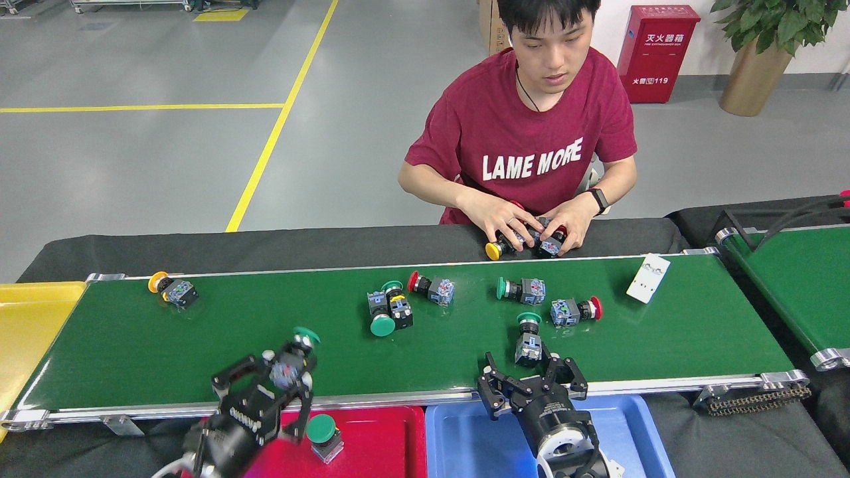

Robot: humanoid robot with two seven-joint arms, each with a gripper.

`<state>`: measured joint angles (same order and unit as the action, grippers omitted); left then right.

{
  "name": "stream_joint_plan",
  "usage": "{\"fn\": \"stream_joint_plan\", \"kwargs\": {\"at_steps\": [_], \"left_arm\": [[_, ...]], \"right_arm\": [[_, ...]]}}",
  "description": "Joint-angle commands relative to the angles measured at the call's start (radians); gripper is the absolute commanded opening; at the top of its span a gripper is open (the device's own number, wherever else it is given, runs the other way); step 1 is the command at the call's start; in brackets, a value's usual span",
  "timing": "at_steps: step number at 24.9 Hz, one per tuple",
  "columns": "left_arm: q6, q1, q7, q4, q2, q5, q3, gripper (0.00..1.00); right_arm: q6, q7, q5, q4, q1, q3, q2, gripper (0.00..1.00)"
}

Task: Pick switch part from conveyor to tray
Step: 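Move the held switch over the red tray and open the left gripper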

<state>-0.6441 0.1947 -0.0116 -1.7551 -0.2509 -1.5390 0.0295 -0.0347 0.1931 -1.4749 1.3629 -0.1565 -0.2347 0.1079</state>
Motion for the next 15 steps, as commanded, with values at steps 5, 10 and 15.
{"fn": "stream_joint_plan", "kwargs": {"at_steps": [5,10,15], "left_arm": [[-0.141,0.095,0.009,-0.017,0.019,0.065,-0.094,1.0],[-0.111,0.138,0.009,-0.021,0.038,0.174,-0.21,1.0],[0.201,0.157,0.007,-0.015,0.174,0.161,-0.41,1.0]], "right_arm": [[0.145,0.011,0.114,0.007,-0.046,0.0,-0.068,0.33],[0.2,-0.015,0.136,0.007,-0.041,0.0,-0.091,0.05],[0.277,-0.018,0.186,0.093,-0.029,0.003,-0.117,0.05]]}}
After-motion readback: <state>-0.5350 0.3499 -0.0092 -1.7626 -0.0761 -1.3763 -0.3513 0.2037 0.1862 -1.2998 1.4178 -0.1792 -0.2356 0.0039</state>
